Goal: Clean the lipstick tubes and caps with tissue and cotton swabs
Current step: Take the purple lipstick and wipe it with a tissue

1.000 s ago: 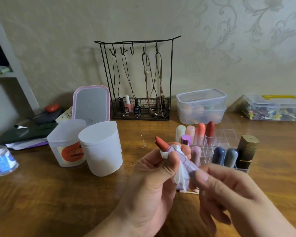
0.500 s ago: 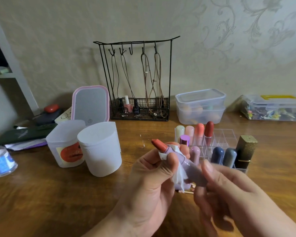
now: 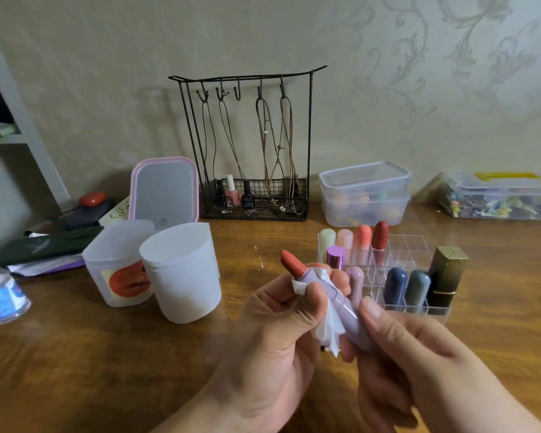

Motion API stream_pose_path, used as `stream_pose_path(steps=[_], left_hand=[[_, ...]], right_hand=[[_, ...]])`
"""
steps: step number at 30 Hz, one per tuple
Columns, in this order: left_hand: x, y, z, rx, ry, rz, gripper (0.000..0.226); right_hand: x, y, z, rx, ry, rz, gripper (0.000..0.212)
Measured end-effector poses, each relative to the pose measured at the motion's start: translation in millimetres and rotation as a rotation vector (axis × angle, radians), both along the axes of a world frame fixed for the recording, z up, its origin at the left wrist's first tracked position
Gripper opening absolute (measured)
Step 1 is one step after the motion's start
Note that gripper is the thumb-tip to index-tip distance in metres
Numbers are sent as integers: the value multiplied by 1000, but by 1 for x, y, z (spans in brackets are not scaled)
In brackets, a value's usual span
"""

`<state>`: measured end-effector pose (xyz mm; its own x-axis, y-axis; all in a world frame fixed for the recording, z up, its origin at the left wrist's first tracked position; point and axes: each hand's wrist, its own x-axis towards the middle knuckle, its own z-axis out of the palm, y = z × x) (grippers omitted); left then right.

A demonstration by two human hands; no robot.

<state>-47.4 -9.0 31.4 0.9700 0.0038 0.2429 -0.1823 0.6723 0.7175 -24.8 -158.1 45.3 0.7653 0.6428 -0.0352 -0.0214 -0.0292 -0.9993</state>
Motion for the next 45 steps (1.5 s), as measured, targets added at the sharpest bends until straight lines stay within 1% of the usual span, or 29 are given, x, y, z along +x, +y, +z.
stream_pose_path(steps=[2,3,5,7,8,11,12,14,16,17,18,20,22,24,25,26,28,30,31,33,34,36,37,39,40,42,43,44,45], left_hand=[[0,-1,-1,30,-2,2,41],[0,-1,-2,29,-3,4,39],[0,0,-1,-2,-18,-4,35],[1,0,-1,-13,-30,0,35],[1,-1,-1,-8,-32,-1,36],[0,-1,-1,56,-44,-31,38],[0,-1,0,67,-40,-32,39],[-1,0,1,3,-20,-23,41],[-2,0,4,-95,-25,-28,41],[-3,0,5,-103,-34,-27,41],[-3,-1,5,-91,-40,-22,40],[-2,-2,3,-51,-41,-13,37],[0,-3,0,-11,-37,-16,36],[0,-3,-3,27,-43,-28,37],[1,-2,-4,51,-44,-27,38],[0,-2,-5,72,-48,-24,38],[0,0,-5,86,-65,-30,37],[0,0,-5,84,-74,-52,35],[1,-1,-5,73,-79,-63,33],[3,1,-5,50,-73,-38,29],[6,1,-6,41,-40,-7,30],[8,4,-8,-9,56,56,42],[7,3,-9,-22,78,56,47],[4,-2,-9,38,79,2,52],[1,-5,-7,82,82,-29,53],[-4,-10,-7,154,98,-41,58],[-6,-11,-7,200,114,-22,62],[-6,-12,-7,252,120,-3,62],[-7,-12,-7,294,119,9,60]], right_hand=[[0,1,4,49,170,52,56],[1,0,4,63,173,39,54],[2,0,4,48,19,-47,42],[1,0,3,32,-79,-63,41],[1,-1,2,31,-39,-14,43],[-2,-3,-2,107,305,80,55],[-3,-3,-3,132,349,90,59],[-2,-1,-9,130,293,57,63],[-2,0,-7,98,54,-2,55],[-4,2,-5,94,-22,-20,49],[-4,3,-6,114,-19,-16,45],[-2,2,-12,184,131,44,47],[0,2,-16,278,376,88,44],[4,6,-16,489,648,196,45],[7,8,-17,597,737,320,40],[9,10,-13,660,795,377,27],[11,9,-14,617,824,287,20],[15,8,-26,665,916,350,6],[15,7,-27,691,899,409,10],[7,8,-27,640,838,386,36],[6,8,-24,607,818,351,39],[8,6,-21,634,823,381,43],[13,5,-20,679,822,443,47],[22,4,-24,720,784,486,52],[22,5,-25,693,747,484,53],[18,9,-24,659,721,484,43],[14,9,-22,649,759,406,36],[10,9,-19,602,781,276,37],[6,9,-17,509,751,179,42]])
